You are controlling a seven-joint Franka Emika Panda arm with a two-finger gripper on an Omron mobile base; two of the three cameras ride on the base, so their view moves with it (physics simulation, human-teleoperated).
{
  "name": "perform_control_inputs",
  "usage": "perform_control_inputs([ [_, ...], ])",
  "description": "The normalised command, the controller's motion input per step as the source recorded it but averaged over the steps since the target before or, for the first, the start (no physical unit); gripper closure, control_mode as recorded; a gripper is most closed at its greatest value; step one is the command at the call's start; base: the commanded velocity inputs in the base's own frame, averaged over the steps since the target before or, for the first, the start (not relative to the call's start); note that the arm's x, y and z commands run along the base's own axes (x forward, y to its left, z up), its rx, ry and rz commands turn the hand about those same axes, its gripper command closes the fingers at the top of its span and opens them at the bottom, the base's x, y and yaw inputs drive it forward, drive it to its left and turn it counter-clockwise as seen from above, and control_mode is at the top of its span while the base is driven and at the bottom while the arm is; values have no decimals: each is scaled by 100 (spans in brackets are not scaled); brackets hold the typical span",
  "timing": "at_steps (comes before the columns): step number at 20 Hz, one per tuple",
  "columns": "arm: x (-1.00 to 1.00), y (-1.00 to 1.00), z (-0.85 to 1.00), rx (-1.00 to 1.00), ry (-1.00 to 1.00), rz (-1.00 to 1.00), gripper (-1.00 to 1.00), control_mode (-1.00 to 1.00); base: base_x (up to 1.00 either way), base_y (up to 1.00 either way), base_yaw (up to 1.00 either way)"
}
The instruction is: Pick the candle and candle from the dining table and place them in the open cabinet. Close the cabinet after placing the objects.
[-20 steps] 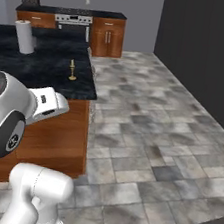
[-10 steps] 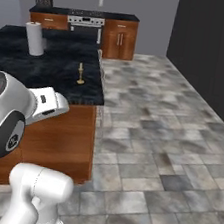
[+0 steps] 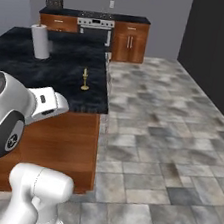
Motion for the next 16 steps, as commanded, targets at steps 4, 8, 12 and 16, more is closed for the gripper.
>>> perform_control_inputs([
  [4,0,0,0,0,0,0,-100,100,50,-27,16],
  [8,0,0,0,0,0,0,-100,100,43,-30,16],
  [12,0,0,0,0,0,0,-100,100,42,-29,16],
  [16,0,0,0,0,0,0,-100,100,42,-28,16],
])
